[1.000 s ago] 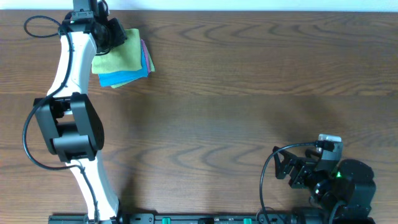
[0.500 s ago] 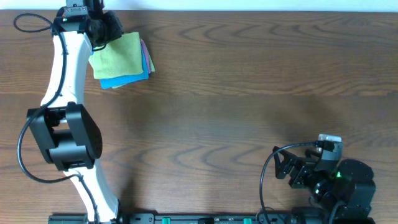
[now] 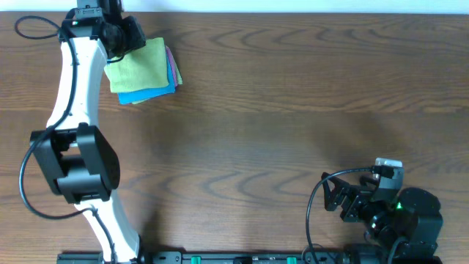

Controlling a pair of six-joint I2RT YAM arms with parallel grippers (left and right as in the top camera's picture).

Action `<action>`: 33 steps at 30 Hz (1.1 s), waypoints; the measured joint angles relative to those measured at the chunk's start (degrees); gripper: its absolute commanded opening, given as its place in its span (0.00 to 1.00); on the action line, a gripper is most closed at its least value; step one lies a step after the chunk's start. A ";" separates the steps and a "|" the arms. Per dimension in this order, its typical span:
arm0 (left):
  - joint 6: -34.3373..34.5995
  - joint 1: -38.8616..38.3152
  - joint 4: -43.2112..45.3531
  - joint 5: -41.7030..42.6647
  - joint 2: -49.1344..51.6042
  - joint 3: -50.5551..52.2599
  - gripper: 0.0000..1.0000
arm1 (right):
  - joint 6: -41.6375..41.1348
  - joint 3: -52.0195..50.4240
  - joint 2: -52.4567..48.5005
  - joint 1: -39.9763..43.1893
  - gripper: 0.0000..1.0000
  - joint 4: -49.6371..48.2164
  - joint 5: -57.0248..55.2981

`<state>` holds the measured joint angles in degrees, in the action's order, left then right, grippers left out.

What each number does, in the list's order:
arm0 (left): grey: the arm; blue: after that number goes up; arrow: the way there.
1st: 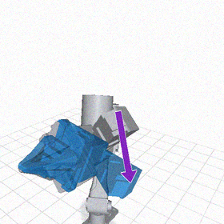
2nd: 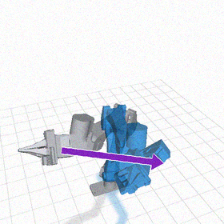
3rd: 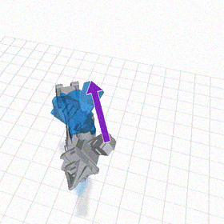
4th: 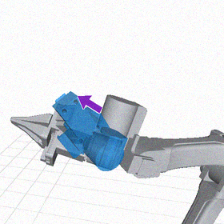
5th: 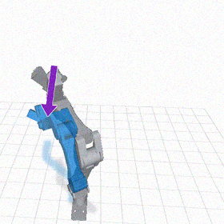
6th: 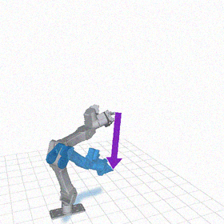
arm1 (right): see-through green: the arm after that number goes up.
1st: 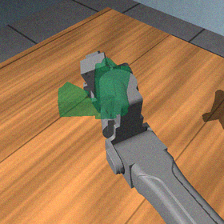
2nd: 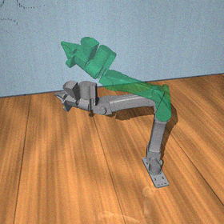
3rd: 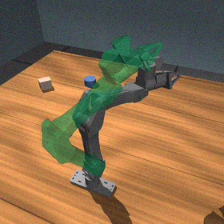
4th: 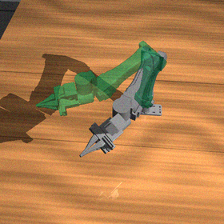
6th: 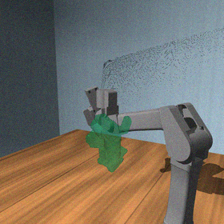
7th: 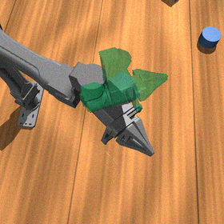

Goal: Fold the cloth

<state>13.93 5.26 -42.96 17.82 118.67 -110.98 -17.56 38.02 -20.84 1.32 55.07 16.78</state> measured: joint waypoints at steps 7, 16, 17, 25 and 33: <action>-2.27 0.00 -9.90 -2.03 -10.27 -0.07 0.96 | 0.00 0.00 0.00 0.00 0.99 0.02 0.00; -2.43 0.00 -15.52 -5.20 -17.79 -0.17 0.95 | 0.00 0.00 0.00 0.00 0.99 0.00 0.00; -2.43 0.00 -15.87 -5.29 -18.21 -0.17 0.95 | 0.00 0.00 0.00 0.00 0.99 0.02 0.00; -2.56 0.11 -23.98 -7.15 -21.75 -0.17 0.95 | 0.00 0.00 0.00 0.00 0.99 0.00 0.00; -6.54 0.20 -35.60 -11.82 -26.08 -0.17 0.96 | 0.00 0.00 0.00 0.00 0.99 0.02 0.00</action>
<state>7.40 5.45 -78.56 6.00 92.60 -111.15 -17.56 38.02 -20.84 1.32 55.09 16.78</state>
